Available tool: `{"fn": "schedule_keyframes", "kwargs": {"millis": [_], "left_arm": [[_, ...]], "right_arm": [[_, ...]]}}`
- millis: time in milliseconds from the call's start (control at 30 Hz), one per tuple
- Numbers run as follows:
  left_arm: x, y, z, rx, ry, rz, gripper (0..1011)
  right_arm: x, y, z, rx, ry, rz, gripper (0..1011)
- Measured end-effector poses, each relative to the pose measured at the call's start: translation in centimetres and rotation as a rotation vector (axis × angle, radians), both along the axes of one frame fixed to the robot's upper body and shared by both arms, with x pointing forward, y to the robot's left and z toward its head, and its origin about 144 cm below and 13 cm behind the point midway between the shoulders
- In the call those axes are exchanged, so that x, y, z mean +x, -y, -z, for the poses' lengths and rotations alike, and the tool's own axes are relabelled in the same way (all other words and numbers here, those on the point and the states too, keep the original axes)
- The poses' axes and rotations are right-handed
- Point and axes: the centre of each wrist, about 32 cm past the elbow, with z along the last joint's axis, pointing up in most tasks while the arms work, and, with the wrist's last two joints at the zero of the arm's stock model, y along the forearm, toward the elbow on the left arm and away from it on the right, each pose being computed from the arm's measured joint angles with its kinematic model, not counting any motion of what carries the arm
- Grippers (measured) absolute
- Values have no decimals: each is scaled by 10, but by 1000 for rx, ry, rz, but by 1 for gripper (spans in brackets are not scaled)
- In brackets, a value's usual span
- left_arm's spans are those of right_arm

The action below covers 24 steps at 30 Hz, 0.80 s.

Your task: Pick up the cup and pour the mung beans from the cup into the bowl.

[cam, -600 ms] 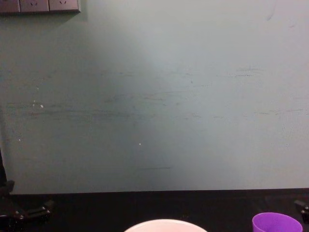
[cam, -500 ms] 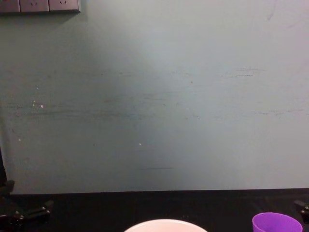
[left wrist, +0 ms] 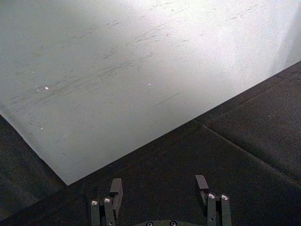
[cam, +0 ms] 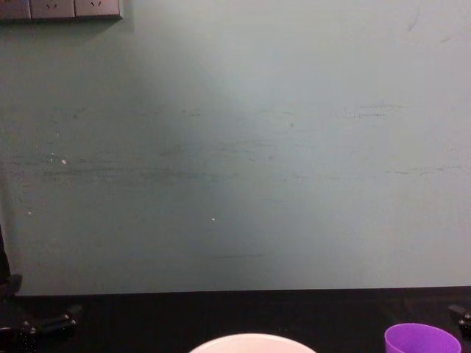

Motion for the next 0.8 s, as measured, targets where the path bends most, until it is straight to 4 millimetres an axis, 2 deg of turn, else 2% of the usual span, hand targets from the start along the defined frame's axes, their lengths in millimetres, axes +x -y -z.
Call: {"fn": "schedule_keyframes", "kwargs": {"millis": [633, 800], "left_arm": [[0, 0, 0, 0, 0, 0, 1004], [0, 0, 0, 0, 0, 0, 1003]], "right_arm": [[0, 0, 0, -1, 1, 0, 1002], [-14, 1, -7, -8, 35, -6, 1003]]}}
